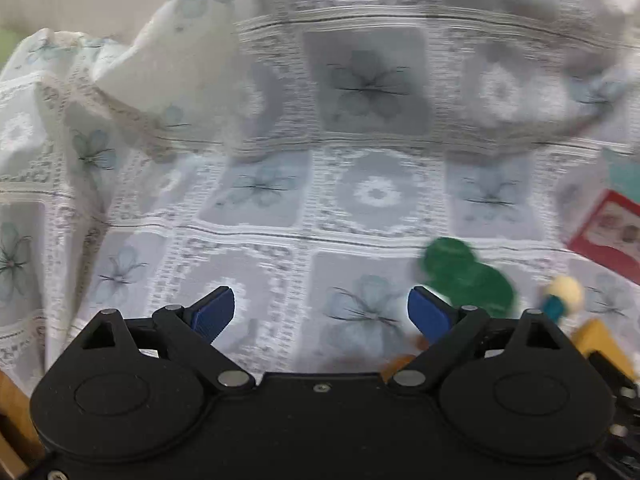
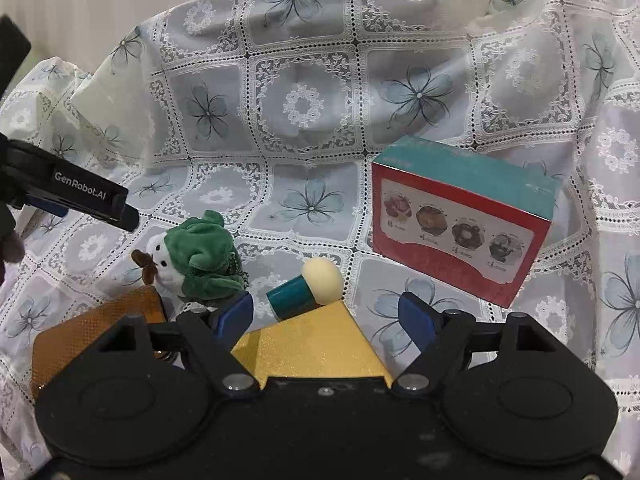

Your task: Organize soft objects

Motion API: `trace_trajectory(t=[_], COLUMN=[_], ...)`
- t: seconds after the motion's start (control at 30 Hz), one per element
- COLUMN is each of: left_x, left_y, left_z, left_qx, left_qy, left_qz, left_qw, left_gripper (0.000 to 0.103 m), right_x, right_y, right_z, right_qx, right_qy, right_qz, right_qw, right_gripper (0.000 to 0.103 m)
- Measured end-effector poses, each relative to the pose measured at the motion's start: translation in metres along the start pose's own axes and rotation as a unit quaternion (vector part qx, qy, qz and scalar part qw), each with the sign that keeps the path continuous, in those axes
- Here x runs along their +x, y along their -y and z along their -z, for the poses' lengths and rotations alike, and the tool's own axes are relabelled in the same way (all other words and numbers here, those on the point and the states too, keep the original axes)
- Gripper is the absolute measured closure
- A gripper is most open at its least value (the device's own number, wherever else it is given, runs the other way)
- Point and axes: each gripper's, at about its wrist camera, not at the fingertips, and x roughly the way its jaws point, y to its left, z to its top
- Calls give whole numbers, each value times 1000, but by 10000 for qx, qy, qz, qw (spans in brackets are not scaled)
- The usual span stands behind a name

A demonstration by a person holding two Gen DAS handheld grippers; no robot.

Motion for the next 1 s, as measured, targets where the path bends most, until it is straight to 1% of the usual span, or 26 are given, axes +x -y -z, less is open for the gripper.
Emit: trace_trajectory(t=[0.13, 0.2, 0.33, 0.37, 0.4, 0.47, 0.5, 0.53, 0.6, 0.67, 0.73, 0.83, 0.87, 1.0], left_x=[-2, 1, 17, 21, 26, 35, 38, 42, 48, 47, 45, 46, 47, 58], left_y=[23, 36, 57, 59, 61, 62, 60, 59, 55, 51, 48, 41, 38, 23], left_z=[-1, -1, -2, -2, -3, -4, -5, -6, -9, -11, -14, -16, -15, -13], left_qx=[127, 211, 315, 302, 291, 250, 200, 164, 88, 58, 116, 213, 223, 149], left_qy=[-186, -299, -518, -585, -656, -769, -856, -924, -1068, -1006, -919, -810, -802, -920], left_qz=[505, 673, 661, 649, 646, 635, 651, 704, 937, 961, 958, 782, 766, 912], left_qw=[9985, 9971, 9960, 9957, 9953, 9947, 9940, 9931, 9898, 9903, 9911, 9934, 9936, 9915], left_gripper=[11, 11, 11, 11, 12, 23, 37, 38, 40, 42, 42, 42, 42, 33], right_x=[-5, -8, -10, -10, -9, -6, -4, -1, 7, 14, 22, 36, 41, 62], right_y=[1, 1, 0, -1, -1, -2, -1, -1, 0, -1, -2, -3, -4, -8], right_z=[3, 4, 6, 6, 6, 4, 1, -2, -9, -15, -22, -30, -32, -36], right_qx=[3, -53, -180, -214, -256, -365, -381, -396, -468, -594, -728, -800, -817, -925], right_qy=[43, 100, 151, 161, 147, 74, 20, -50, -216, -302, -409, -561, -634, -906], right_qz=[17, 90, 146, 169, 191, 98, 17, -57, -198, -277, -324, -397, -432, -471], right_qw=[10000, 9999, 9996, 9995, 9994, 9993, 9993, 9992, 9985, 9974, 9960, 9944, 9937, 9905], right_gripper=[24, 23, 22, 20, 15, 14, 14, 13, 14, 14, 14, 16, 18, 21])
